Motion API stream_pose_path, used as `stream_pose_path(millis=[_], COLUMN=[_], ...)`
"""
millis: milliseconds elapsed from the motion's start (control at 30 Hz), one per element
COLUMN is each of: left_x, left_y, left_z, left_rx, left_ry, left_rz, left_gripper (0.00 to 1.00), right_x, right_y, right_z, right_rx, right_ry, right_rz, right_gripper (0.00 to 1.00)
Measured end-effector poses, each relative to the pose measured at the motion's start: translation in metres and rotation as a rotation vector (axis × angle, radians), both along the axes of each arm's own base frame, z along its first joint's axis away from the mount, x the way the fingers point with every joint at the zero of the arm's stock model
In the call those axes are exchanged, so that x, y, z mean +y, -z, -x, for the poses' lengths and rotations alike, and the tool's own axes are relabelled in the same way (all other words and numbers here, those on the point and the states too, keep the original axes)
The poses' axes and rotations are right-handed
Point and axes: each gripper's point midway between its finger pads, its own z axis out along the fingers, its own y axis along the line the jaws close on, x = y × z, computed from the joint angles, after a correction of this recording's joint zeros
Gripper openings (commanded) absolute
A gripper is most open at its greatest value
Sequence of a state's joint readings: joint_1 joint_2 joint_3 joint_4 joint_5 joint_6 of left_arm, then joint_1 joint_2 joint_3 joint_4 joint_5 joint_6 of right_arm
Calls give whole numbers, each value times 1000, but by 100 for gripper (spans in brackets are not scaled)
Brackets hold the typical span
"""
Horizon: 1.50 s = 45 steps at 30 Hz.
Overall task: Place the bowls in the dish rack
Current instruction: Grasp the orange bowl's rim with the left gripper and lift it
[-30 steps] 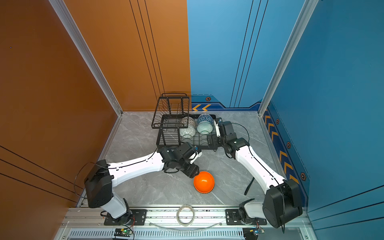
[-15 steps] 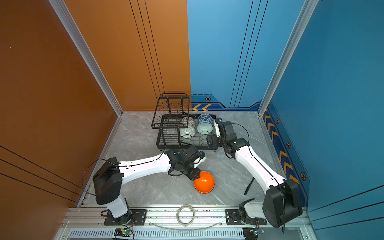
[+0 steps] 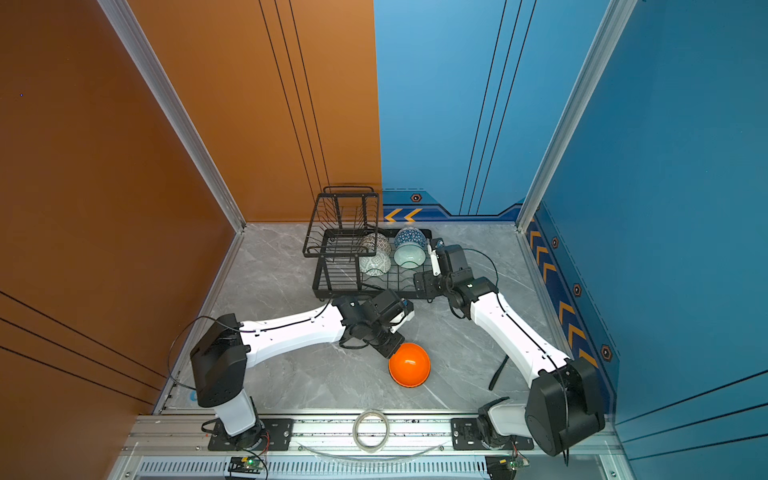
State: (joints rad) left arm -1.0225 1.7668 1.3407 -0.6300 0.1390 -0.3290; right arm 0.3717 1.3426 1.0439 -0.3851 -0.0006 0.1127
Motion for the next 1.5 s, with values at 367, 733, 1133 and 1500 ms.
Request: stream_pose_path(millis=[367,733,1133,1500], left_x=[3,1,2,2], left_y=[-3,7,21,14], left_z=[0,1,1,-3], left_rx=[-19,-4,10,-12], left_ry=[11,18,18,13], left_rz=[-28,-53,-88,-99], left_gripper=[18,20,5,2], right_x=[-4,-2,0,4], right_y=[12,14,6,0], right_z=[4,6,3,0], right_rx=[25,33,20,10], right_ry=[6,-6,-15,-26], right_rz=[9,-2,-16,-30], right_gripper=[100,100,100,100])
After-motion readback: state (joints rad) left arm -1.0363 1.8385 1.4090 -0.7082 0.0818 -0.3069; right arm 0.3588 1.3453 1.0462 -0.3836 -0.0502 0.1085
